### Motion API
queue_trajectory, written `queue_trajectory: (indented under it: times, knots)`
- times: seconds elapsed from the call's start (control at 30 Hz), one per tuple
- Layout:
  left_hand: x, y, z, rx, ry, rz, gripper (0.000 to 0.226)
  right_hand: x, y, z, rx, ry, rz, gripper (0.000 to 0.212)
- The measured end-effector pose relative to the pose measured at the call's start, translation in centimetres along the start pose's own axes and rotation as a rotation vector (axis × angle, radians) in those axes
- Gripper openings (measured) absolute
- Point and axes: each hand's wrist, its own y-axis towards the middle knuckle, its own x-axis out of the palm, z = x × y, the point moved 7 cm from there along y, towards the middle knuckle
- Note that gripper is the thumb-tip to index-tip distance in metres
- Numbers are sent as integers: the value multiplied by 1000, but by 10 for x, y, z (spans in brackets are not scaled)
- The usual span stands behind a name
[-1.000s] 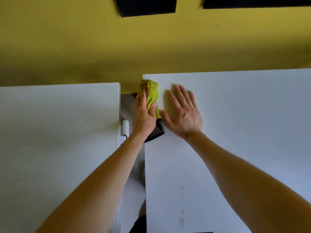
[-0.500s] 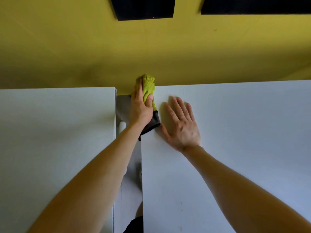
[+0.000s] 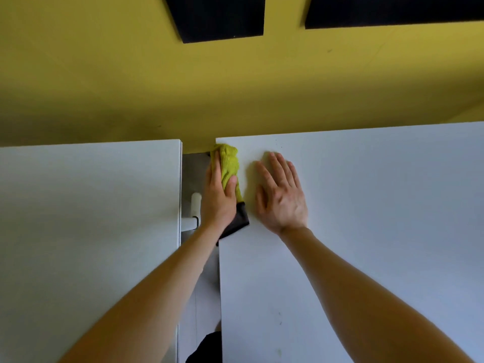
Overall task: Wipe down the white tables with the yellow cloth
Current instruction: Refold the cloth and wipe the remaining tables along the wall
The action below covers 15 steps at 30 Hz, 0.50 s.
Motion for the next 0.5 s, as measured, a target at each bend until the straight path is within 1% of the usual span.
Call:
queue_trajectory:
  times: [0.07,0.13,0.23,0.3,0.33,0.4,0.43,0.5]
  knots:
    - [-3,39,13,-14,90,-46,71,-2,1,1,0,25,8,58]
    - [-11,67,27,8,272,-105,70,-5,3,2,-4,58,11,53]
    - [-32,72,42,203,525,-165,70,-5,5,2,4,109,3,47]
    - [-43,66,52,284,653,-157,76,-3,4,4,15,150,-7,42]
    - [-45,64,62,307,703,-138,80,-5,2,6,34,204,-1,39]
    - [-44,62,95,411,780,-122,88,-17,0,18,149,392,5,37]
    - [-39,58,114,491,818,-140,91,-28,0,28,219,461,30,37]
    - [-21,44,147,662,875,-207,102,-64,4,51,296,457,171,34]
